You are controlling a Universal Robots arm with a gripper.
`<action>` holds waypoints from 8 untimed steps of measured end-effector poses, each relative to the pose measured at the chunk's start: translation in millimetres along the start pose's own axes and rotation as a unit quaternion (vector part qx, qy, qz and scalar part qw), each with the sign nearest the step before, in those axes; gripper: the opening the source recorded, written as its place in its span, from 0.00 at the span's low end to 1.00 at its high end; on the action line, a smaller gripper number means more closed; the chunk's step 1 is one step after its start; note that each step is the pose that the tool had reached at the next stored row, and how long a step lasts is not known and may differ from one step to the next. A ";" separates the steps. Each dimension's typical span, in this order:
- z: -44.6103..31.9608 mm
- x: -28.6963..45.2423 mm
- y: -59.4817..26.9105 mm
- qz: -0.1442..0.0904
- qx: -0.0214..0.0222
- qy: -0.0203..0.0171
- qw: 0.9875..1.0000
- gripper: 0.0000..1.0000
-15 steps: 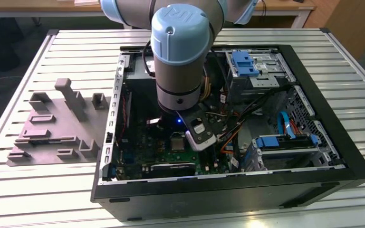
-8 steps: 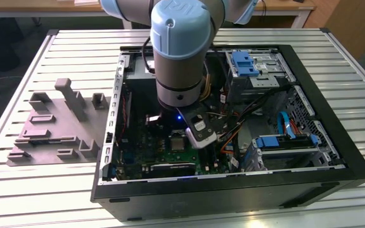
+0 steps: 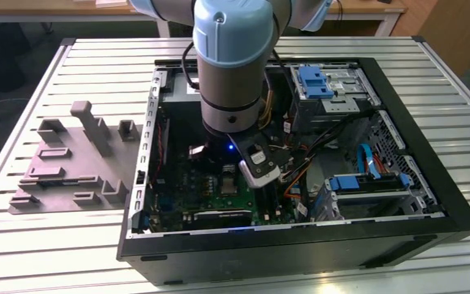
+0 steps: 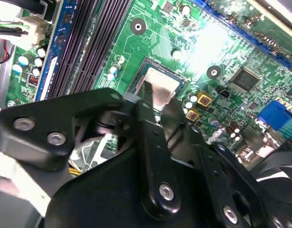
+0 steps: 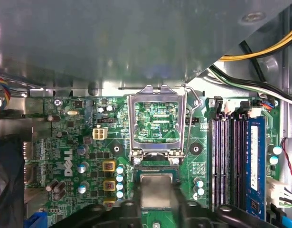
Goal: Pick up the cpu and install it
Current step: 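Place the cpu into insertion slot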
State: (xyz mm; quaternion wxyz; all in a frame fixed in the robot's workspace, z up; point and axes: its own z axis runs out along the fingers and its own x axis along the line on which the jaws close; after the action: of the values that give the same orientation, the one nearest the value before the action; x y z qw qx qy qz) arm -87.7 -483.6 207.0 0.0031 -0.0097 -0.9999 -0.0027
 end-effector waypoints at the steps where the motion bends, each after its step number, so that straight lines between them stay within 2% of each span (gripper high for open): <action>1: 0.0 0.0 0.0 0.000 0.000 0.000 1.000 0.35; 2: 0.0 0.0 0.0 0.000 0.000 0.000 1.000 0.29; 3: -0.1 0.0 -0.1 0.000 0.000 0.000 1.000 0.29; 5: -0.2 0.0 -0.1 0.000 0.000 0.000 1.000 0.17; 6: -0.2 0.0 0.0 0.000 0.000 0.000 1.000 0.17; 7: -0.2 0.0 0.0 0.000 0.000 0.000 1.000 0.11; 8: -0.2 0.0 0.0 0.000 0.000 0.000 1.000 0.11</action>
State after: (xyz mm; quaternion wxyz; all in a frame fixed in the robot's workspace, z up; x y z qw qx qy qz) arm -87.7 -483.7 207.1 0.0032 -0.0097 -0.9999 -0.0026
